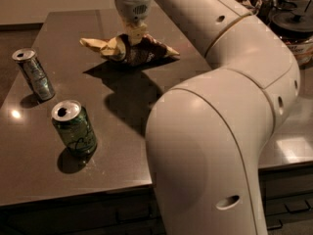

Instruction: Pick brown chip bag

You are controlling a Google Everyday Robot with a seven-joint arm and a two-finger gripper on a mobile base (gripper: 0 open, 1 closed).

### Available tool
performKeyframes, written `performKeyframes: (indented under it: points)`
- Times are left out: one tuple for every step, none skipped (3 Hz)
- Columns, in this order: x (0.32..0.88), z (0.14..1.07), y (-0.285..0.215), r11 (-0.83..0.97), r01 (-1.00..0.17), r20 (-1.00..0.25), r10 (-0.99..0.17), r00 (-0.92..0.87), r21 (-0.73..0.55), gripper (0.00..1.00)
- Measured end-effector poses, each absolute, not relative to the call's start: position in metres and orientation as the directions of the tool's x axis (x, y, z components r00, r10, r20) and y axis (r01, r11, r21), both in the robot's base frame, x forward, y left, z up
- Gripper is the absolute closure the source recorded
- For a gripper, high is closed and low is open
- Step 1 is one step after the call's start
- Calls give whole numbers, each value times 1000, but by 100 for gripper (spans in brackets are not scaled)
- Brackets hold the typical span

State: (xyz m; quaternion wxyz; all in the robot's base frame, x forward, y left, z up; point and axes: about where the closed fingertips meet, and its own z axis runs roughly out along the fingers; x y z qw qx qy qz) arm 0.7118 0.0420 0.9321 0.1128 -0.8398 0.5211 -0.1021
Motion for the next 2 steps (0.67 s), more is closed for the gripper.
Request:
performKeyframes:
  points:
    - [709,958,36,-376,-862,0,-917,399,-341,100]
    - [709,985,30,-318,-864,-34,-933,359,-390,100]
